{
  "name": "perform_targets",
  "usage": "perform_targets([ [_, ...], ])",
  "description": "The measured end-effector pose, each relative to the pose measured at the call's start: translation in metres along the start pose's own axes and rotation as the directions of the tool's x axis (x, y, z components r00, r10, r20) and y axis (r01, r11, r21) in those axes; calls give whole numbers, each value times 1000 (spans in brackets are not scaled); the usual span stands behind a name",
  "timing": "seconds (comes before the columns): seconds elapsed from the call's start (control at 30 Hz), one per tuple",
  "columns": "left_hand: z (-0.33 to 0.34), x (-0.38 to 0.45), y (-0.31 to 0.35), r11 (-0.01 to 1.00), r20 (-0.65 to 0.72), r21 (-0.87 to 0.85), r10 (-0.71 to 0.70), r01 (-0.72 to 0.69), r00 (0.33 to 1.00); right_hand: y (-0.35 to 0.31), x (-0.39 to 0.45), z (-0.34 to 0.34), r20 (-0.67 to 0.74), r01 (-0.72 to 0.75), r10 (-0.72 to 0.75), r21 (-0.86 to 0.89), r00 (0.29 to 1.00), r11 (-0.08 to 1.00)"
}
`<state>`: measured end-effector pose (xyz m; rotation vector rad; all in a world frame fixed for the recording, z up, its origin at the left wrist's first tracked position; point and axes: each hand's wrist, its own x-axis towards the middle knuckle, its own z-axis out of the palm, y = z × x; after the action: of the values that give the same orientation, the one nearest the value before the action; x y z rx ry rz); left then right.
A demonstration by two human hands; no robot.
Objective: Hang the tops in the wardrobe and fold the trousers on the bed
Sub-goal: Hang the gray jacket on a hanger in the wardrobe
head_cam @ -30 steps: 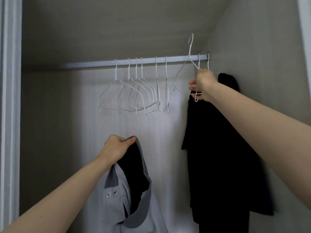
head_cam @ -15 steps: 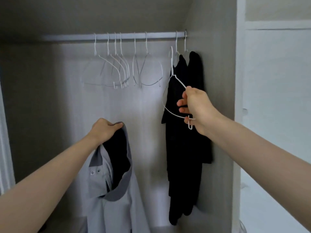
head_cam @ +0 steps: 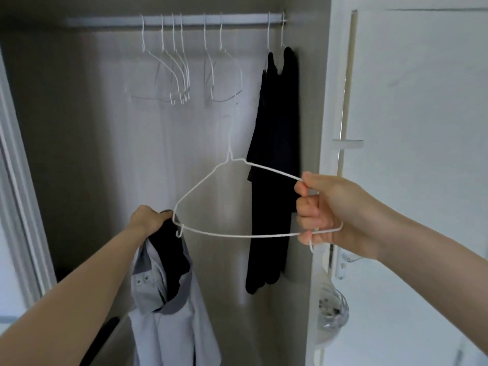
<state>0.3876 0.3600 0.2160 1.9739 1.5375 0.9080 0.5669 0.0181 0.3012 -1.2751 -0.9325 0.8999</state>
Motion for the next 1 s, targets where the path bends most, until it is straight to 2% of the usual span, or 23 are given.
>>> perform_targets([
  [0.07,-1,-5,-6,1000,0,-22,-10,10,1000,6,-6,0,37,-14,15,-37,999,999],
  [0.2,-5,-14,-8,984,113,-178,-3,23,994,23,-8,4,60,-18,24,-98,998,995],
  [0.3,-9,-28,3,975,202,-223,68,-22,977,39,-3,10,62,14,-4,-149,998,989],
  [0.47,-14,-64,46,922,210,-345,258,-175,943,76,7,22,115,16,0,-140,993,990],
  [0.57,-25,-78,65,836,121,-506,312,-212,942,95,7,24,139,115,-103,-85,985,990],
  [0.67,-40,-90,79,730,160,-665,345,-158,925,109,1,23,132,264,-261,-6,956,964],
  [0.7,-45,-93,84,731,163,-655,387,-194,908,113,-1,24,116,313,-314,23,942,949],
  [0.73,-51,-97,90,770,150,-565,449,-297,881,115,-2,26,97,358,-362,50,927,932],
  [0.77,-57,-96,94,808,123,-381,525,-449,842,116,-4,28,77,396,-403,84,912,914],
  [0.8,-63,-94,95,796,112,-141,604,-589,789,114,-6,30,64,430,-440,126,896,894],
  [0.83,-68,-93,94,749,110,60,652,-660,750,110,-7,31,62,463,-478,169,876,870],
  [0.87,-72,-93,92,704,116,155,684,-693,720,106,-9,31,71,495,-516,194,854,847],
  [0.93,-73,-96,91,630,77,61,771,-775,633,98,-10,32,95,518,-541,188,836,834],
  [1.0,-71,-104,96,608,2,-58,793,-792,609,99,-8,33,111,501,-518,151,848,852],
])
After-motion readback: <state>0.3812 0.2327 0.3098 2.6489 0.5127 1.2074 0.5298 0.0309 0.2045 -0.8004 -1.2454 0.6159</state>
